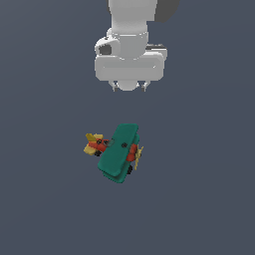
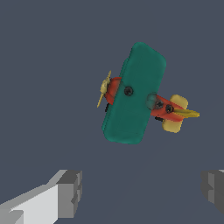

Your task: Pick up the object and move it to a goal position.

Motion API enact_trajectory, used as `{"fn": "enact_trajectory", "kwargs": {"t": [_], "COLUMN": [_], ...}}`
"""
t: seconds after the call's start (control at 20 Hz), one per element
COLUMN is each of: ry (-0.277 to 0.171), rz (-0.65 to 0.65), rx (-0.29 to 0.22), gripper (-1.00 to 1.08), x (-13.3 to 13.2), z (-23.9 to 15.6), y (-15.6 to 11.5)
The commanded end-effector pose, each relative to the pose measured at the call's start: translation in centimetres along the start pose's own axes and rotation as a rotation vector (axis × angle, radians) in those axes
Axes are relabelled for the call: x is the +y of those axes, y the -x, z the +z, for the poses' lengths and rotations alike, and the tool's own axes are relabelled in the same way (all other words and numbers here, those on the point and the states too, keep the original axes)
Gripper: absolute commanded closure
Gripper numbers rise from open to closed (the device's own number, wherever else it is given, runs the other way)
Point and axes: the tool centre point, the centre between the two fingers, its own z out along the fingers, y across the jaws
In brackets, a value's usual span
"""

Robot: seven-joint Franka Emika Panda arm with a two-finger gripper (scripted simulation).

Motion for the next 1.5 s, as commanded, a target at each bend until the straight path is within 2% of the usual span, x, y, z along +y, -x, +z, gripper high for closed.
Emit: {"fn": "enact_trajectory", "kwargs": {"t": [0.0, 0.4, 0.65, 0.95, 1.45], "ry": [0.0, -0.002, 0.015, 0.054, 0.144], "rz": [0.0, -0.01, -0.017, -0.031, -0.066], "rx": [0.0, 0.008, -0.009, -0.051, -0.148], "gripper": [-0.2, -0.2, -0.2, -0.2, -0.2], "x": [0.0, -1.3, -1.2, -0.6, 0.7], "z": [0.0, -0.4, 0.2, 1.8, 5.3], "y": [0.0, 0.0, 0.2, 0.8, 2.3]}}
